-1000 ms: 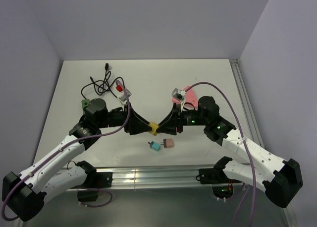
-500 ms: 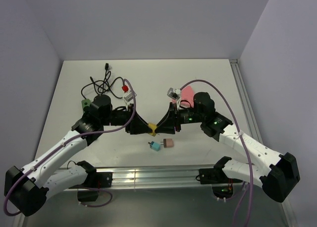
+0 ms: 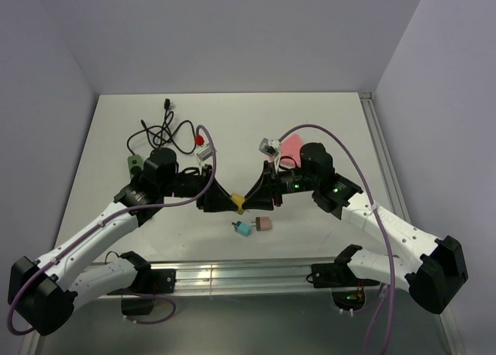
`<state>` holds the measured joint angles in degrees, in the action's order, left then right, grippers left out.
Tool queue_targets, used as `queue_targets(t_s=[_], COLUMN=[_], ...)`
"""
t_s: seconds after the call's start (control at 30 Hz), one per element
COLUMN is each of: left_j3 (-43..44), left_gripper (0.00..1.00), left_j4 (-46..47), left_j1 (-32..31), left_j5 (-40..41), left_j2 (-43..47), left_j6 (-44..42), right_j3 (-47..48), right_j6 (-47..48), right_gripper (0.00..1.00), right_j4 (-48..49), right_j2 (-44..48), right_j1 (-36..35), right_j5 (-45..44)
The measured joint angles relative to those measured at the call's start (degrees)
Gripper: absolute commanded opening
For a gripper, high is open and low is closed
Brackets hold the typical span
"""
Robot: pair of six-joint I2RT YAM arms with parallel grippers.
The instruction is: Insert the plug
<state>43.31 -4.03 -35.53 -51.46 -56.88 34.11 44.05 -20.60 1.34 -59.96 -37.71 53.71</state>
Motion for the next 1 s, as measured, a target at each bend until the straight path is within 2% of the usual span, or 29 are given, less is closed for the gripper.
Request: queue_targets(t_s=[0.13, 0.3, 0.4, 0.43, 0.47, 0.53, 0.57, 0.67, 0.8, 1.0], left_j3=[0.00, 0.00, 0.00, 0.00, 0.02, 0.15, 0.22, 0.76, 1.92, 5.09], left_gripper=[0.51, 0.48, 0.28, 0.11, 0.00, 0.00, 0.00, 0.00, 0.00, 0.00], left_j4=[0.42, 0.70, 0.92, 1.03, 1.11, 0.96, 0.85, -0.70, -4.48, -15.56], left_j1=[0.00, 0.09, 0.09, 0.09, 0.09, 0.09, 0.09, 0.09, 0.28, 4.39], left_j5=[-0.39, -0.96, -1.70, -1.86, -2.27, -2.67, -2.67, -1.92, 4.13, 18.60], left_j2=[-1.09, -1.64, -1.79, -1.79, -1.79, -1.95, -2.01, -2.23, -1.68, -0.15], left_j6=[0.17, 0.61, 0.96, 0.76, 0.66, 0.09, 0.00, -0.55, -1.05, -1.81], right_j3=[0.17, 0.70, 0.76, 0.76, 0.79, 0.94, 0.96, 1.05, 2.21, 3.21], right_j6=[0.26, 0.50, 0.59, 0.50, 0.42, 0.35, 0.35, 0.35, -0.07, -1.16], right_gripper=[0.00, 0.00, 0.00, 0.00, 0.00, 0.00, 0.12, 0.41, 0.67, 0.69], right_j4=[-0.15, -0.15, -0.17, -0.26, -0.28, -0.55, -0.59, -1.44, -4.35, -11.89], right_j2=[-0.17, -0.57, -0.98, -1.20, -1.36, -1.42, -1.42, -1.53, -1.46, 0.76], right_j1=[-0.28, -0.63, -0.68, -0.68, -0.66, -0.68, -0.68, -0.68, -0.76, -0.11], right_j5=[0.17, 0.46, 0.39, 0.61, 0.87, 1.05, 1.03, 0.13, -6.25, -23.76])
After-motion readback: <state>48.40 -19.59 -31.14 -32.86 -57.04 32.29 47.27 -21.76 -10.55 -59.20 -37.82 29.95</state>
